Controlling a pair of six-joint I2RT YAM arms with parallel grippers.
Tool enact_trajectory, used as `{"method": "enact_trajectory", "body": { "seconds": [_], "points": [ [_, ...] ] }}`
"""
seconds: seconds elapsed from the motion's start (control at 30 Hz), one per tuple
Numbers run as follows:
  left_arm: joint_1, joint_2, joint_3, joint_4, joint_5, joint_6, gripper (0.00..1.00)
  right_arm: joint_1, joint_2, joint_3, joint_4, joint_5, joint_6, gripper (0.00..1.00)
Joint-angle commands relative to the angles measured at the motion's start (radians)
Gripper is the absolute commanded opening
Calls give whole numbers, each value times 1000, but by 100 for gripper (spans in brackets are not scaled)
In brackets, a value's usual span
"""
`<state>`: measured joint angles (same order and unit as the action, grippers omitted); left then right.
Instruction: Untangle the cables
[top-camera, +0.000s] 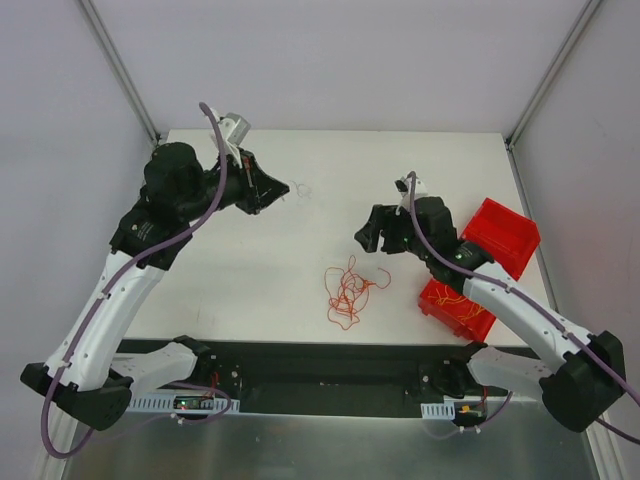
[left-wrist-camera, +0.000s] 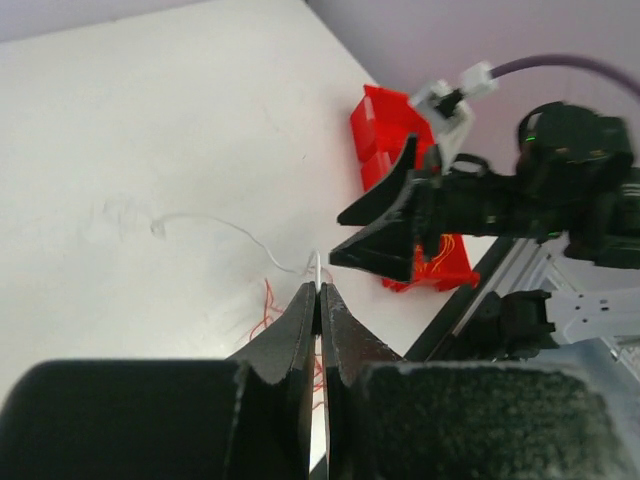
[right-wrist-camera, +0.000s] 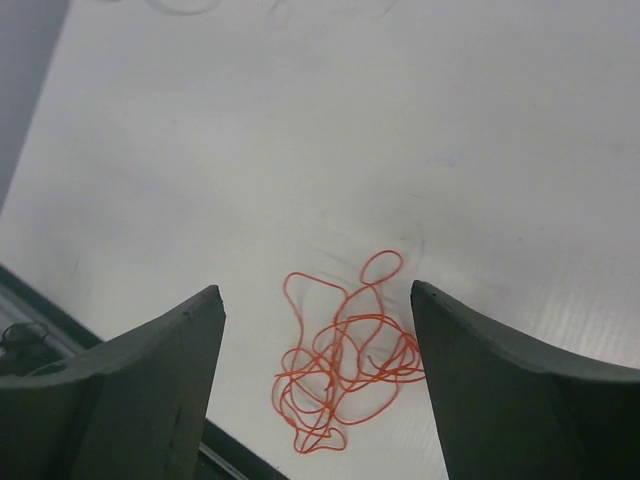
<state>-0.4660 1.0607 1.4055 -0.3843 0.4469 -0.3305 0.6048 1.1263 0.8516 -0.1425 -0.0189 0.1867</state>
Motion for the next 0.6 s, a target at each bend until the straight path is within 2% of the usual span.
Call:
{"method": "enact_trajectory", "body": {
  "seconds": [0.0,0.2,0.3,0.4,0.5,0.57],
  "points": [
    [-6,-8,-68,32,-60,53,0,29,-66,-2,89,-159,-35,79],
    [4,62,-132,36,-21,82,0,56,25,24,196,-210,-105,81],
    [6,99,-145,35,9,91,0,104,125,127,91,-94,-174,81],
    [13,146,-190,35,-7,71,0,121,223,233,-41,64,-139,81],
    [41,247,-209,15,7,38,0,122,273,234,-55,99,-72,80],
    [81,315,-203,4,70,2,0,121,294,219,-29,80,-46,80]
  ]
}}
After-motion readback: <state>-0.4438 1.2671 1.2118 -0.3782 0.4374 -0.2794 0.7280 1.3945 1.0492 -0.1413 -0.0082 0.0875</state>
